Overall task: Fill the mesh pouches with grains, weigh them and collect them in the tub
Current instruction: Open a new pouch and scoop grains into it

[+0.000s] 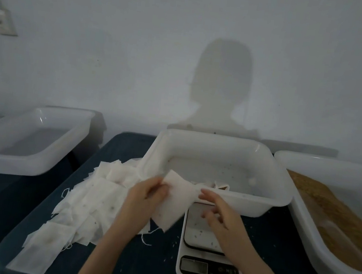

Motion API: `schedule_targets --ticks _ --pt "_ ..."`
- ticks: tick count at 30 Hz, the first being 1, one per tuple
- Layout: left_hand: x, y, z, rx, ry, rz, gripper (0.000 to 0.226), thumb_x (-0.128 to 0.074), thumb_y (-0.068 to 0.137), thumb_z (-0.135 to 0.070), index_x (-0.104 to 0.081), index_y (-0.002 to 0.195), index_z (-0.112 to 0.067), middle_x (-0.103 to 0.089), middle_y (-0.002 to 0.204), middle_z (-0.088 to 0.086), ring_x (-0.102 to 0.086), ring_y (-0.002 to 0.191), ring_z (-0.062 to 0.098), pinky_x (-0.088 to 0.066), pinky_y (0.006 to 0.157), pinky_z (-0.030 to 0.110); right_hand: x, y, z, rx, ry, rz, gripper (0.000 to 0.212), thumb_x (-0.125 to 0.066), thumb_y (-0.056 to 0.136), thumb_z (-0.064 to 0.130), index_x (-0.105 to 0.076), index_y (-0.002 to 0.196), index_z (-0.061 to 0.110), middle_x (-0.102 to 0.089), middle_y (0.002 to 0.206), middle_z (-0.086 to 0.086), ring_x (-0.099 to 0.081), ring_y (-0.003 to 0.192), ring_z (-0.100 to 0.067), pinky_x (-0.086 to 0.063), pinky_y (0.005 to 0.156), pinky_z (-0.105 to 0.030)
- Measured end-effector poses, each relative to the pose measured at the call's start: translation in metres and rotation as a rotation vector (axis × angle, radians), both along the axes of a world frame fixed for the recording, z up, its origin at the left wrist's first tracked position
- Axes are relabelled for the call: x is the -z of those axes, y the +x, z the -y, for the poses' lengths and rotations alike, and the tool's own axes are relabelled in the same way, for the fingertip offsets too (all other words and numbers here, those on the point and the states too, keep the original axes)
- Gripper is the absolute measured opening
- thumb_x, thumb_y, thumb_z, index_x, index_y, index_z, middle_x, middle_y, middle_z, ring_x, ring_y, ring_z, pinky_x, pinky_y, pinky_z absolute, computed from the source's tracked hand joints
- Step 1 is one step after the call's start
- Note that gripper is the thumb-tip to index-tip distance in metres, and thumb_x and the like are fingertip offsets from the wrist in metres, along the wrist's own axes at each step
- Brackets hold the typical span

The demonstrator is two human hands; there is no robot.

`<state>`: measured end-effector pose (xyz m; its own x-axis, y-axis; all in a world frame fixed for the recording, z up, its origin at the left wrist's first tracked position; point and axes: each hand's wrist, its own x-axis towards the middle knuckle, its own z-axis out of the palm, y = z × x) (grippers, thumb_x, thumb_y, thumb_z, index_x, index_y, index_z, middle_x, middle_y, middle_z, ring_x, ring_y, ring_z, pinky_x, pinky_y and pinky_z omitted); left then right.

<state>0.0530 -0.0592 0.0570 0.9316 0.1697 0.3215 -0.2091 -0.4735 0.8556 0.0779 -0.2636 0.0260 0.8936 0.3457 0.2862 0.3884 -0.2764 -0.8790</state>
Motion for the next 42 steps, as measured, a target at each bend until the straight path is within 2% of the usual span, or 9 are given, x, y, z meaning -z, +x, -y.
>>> schedule_targets --ticks 6,11,16,20,24,31,35,39,42 --pt "0.017 0.007 0.026 0.171 0.050 -0.145 0.025 -0.055 0.092 -0.021 -0.056 0.068 -0.015 -0.050 0.058 -0.014 -0.044 0.055 0.000 -0.035 0.054 0.012 0.006 0.005 0.002 0.104 0.142 -0.111 0.024 -0.055 0.095 0.016 -0.070 0.081 0.004 -0.059 0.064 0.005 -0.053 0.063 -0.008 -0.042 0.056 -0.017" --pt "0.024 0.006 0.031 0.268 -0.142 -0.304 0.014 -0.058 0.092 -0.024 -0.064 0.103 -0.030 -0.072 0.089 -0.008 -0.068 0.086 0.008 -0.054 0.078 0.024 0.011 0.009 0.014 0.167 0.224 -0.220 0.020 -0.058 0.093 0.013 -0.072 0.082 0.021 -0.067 0.067 0.015 -0.056 0.059 0.004 -0.042 0.051 -0.013" --pt "0.026 0.003 0.030 0.280 -0.231 -0.365 0.026 -0.063 0.089 -0.018 -0.057 0.112 -0.031 -0.074 0.088 -0.002 -0.069 0.086 0.009 -0.052 0.072 0.018 0.016 0.009 0.025 0.263 0.177 -0.266 0.017 -0.058 0.094 0.016 -0.070 0.087 0.026 -0.067 0.074 0.011 -0.059 0.064 0.002 -0.044 0.054 -0.014" --pt "0.025 0.003 0.041 0.081 -0.167 -0.243 0.017 -0.068 0.085 -0.016 -0.063 0.098 -0.024 -0.073 0.077 -0.006 -0.069 0.071 0.005 -0.050 0.061 0.014 0.020 -0.009 0.022 0.423 -0.085 0.097 0.020 -0.061 0.090 0.027 -0.053 0.103 0.039 -0.056 0.104 0.023 -0.055 0.096 0.001 -0.043 0.075 -0.013" --pt "0.024 0.003 0.055 -0.049 -0.093 -0.126 0.009 -0.073 0.080 -0.015 -0.067 0.084 -0.021 -0.072 0.068 -0.008 -0.066 0.063 0.001 -0.048 0.056 0.010 0.013 -0.030 0.009 0.250 -0.197 0.401 0.015 -0.060 0.080 0.048 -0.055 0.094 0.044 -0.055 0.088 0.032 -0.054 0.083 0.008 -0.041 0.070 -0.005" --pt "0.020 0.005 0.066 -0.073 -0.074 -0.103 0.009 -0.073 0.081 -0.021 -0.065 0.080 -0.024 -0.071 0.071 -0.008 -0.066 0.066 0.001 -0.054 0.063 0.016 0.014 -0.021 0.003 0.295 -0.247 0.345 0.014 -0.073 0.080 0.039 -0.068 0.092 0.041 -0.056 0.077 0.039 -0.059 0.078 0.007 -0.047 0.065 -0.010" --pt "0.018 0.006 0.071 0.013 -0.140 -0.099 0.015 -0.071 0.082 -0.023 -0.061 0.092 -0.028 -0.072 0.076 -0.011 -0.067 0.071 0.000 -0.051 0.066 0.012 0.012 -0.013 0.001 0.325 -0.263 0.290 0.005 -0.067 0.086 0.036 -0.068 0.090 0.037 -0.063 0.077 0.025 -0.059 0.069 0.007 -0.044 0.064 -0.006" --pt "0.021 0.005 0.075 0.071 -0.169 -0.116 0.033 -0.075 0.079 -0.028 -0.055 0.105 -0.034 -0.072 0.088 -0.010 -0.066 0.080 -0.002 -0.050 0.071 0.012 0.006 -0.004 0.003 0.299 -0.036 0.122 0.018 -0.067 0.088 0.021 -0.062 0.084 0.037 -0.067 0.075 0.019 -0.064 0.072 0.002 -0.049 0.063 -0.011" --pt "0.023 0.004 0.076 0.006 -0.056 -0.059 0.012 -0.072 0.083 -0.026 -0.063 0.089 -0.031 -0.070 0.080 -0.014 -0.064 0.076 -0.003 -0.047 0.066 0.009 0.001 -0.003 0.004 0.255 0.159 -0.005 0.015 -0.067 0.088 0.014 -0.064 0.087 0.029 -0.071 0.078 0.013 -0.067 0.068 -0.003 -0.051 0.059 -0.014"
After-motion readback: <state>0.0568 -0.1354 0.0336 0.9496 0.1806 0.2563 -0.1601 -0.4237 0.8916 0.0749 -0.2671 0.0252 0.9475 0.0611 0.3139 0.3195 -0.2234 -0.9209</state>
